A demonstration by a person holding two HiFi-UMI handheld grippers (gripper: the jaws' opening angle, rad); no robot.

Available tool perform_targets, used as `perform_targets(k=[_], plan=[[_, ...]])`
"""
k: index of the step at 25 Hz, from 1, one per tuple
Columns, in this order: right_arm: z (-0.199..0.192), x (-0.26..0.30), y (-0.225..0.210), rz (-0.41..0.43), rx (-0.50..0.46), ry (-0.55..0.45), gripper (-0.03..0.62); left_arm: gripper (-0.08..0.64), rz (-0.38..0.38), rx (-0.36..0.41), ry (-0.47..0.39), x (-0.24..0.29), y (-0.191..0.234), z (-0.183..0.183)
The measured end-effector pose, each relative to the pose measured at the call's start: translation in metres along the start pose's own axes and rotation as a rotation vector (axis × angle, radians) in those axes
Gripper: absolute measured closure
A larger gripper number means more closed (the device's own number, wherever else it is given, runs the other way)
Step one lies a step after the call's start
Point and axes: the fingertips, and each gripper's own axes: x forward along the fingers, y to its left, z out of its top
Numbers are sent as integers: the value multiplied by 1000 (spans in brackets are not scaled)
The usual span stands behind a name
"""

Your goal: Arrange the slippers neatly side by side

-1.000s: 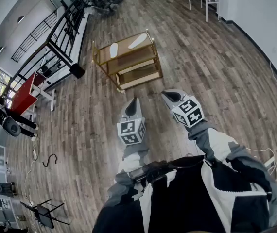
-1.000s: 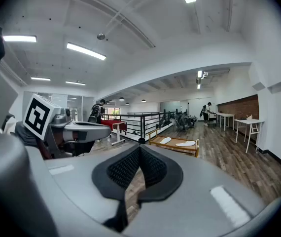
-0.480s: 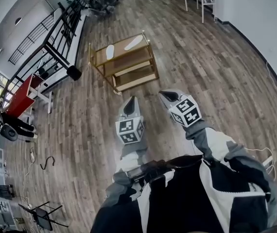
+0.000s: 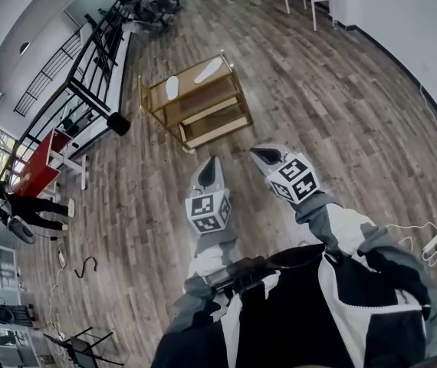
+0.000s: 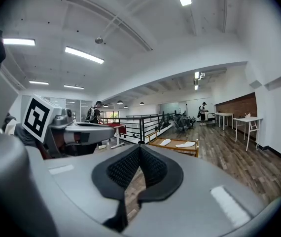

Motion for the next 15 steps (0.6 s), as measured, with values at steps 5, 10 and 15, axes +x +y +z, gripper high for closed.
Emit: perform_targets(k=[5,10,15], plan=[[1,7,2,18,20,-13,588,558,-15,-6,20,2,-3,-3],[2,15,5,54,14,-21,588,558,-9,-6,26,6,-3,-6],[9,15,-5,90,0,-28,588,558,14,-9,26,14,-10,-4]])
